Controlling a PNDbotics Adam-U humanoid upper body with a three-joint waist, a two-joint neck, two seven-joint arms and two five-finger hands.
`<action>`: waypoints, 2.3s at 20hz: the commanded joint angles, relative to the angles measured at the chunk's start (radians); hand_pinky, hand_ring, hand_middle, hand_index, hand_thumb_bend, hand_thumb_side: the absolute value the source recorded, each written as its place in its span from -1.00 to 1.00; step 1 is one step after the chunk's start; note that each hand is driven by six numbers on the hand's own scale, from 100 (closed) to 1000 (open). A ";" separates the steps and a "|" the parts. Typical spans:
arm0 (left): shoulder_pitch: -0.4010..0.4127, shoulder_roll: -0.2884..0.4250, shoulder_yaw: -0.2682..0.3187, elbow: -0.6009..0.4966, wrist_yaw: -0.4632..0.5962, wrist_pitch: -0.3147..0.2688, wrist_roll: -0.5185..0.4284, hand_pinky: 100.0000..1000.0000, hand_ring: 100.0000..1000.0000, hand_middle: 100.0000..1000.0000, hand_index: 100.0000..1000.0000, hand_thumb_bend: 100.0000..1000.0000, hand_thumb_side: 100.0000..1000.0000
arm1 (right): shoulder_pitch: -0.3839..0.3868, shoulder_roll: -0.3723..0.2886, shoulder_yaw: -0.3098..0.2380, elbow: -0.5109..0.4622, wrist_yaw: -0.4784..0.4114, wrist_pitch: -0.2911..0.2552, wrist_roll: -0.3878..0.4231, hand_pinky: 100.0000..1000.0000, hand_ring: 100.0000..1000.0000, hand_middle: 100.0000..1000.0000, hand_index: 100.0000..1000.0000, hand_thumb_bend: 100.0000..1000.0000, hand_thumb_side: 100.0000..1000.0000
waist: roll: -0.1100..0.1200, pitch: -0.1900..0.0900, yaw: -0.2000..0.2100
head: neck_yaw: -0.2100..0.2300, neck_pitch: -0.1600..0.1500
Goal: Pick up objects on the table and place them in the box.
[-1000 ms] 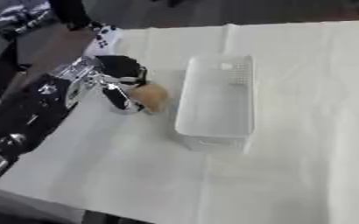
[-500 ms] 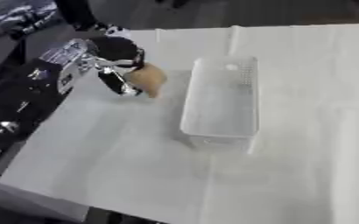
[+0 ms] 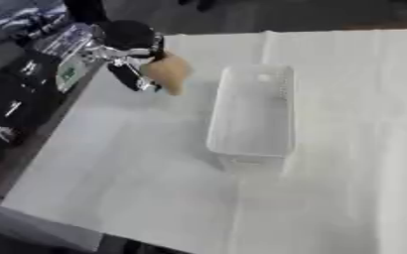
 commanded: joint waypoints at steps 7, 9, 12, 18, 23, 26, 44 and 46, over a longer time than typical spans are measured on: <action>-0.041 0.042 -0.056 -0.140 0.118 -0.015 -0.052 -1.00 -1.00 -1.00 -0.59 -1.00 -0.26 | -0.012 -0.009 0.003 -0.013 0.003 0.001 -0.001 -1.00 -0.99 -0.90 -0.29 -1.00 1.00 | 0.000 -0.026 -0.004 | 0.000 0.005; -0.052 0.033 -0.064 -0.147 0.131 -0.017 -0.060 -1.00 -1.00 -1.00 -0.59 -1.00 -0.26 | -0.013 -0.008 0.003 -0.013 0.002 0.000 0.000 -1.00 -0.98 -0.90 -0.29 -1.00 1.00 | 0.001 -0.026 -0.006 | 0.001 0.005; -0.071 0.017 -0.075 -0.148 0.142 -0.023 -0.071 -1.00 -1.00 -1.00 -0.59 -1.00 -0.26 | -0.014 -0.005 0.004 -0.013 0.001 0.000 0.000 -1.00 -0.98 -0.90 -0.29 -1.00 1.00 | 0.003 -0.026 -0.011 | 0.004 0.005; -0.092 -0.016 -0.084 -0.142 0.157 -0.035 -0.075 -1.00 -1.00 -1.00 -0.58 -1.00 -0.25 | -0.021 0.004 0.005 -0.013 -0.001 -0.004 0.002 -1.00 -0.98 -0.90 -0.29 -1.00 1.00 | 0.009 -0.024 -0.024 | 0.015 0.000; -0.104 -0.042 -0.091 -0.129 0.159 -0.052 -0.073 -1.00 -1.00 -1.00 -0.58 -1.00 -0.22 | -0.028 0.013 0.007 -0.013 -0.004 -0.006 0.004 -1.00 -0.98 -0.90 -0.28 -1.00 1.00 | 0.015 -0.021 -0.039 | 0.019 -0.012; -0.105 -0.054 -0.093 -0.119 0.156 -0.068 -0.064 -1.00 -1.00 -1.00 -0.57 -1.00 -0.20 | -0.035 0.020 0.008 -0.013 -0.007 -0.009 0.006 -1.00 -0.97 -0.91 -0.28 -1.00 1.00 | 0.021 -0.017 -0.050 | 0.021 -0.023; -0.093 -0.081 -0.086 -0.069 0.092 -0.179 -0.004 0.25 0.36 0.46 0.67 0.80 0.99 | -0.061 0.043 0.006 -0.013 -0.012 -0.025 0.008 -1.00 -0.96 -0.91 -0.28 -1.00 1.00 | 0.050 0.000 -0.087 | 0.023 -0.055; -0.093 -0.081 -0.083 -0.067 0.074 -0.187 -0.007 0.59 0.60 0.64 0.84 0.98 1.00 | -0.061 0.043 0.006 -0.013 -0.012 -0.026 0.008 -1.00 -0.96 -0.91 -0.28 -1.00 1.00 | 0.050 0.000 -0.086 | 0.022 -0.055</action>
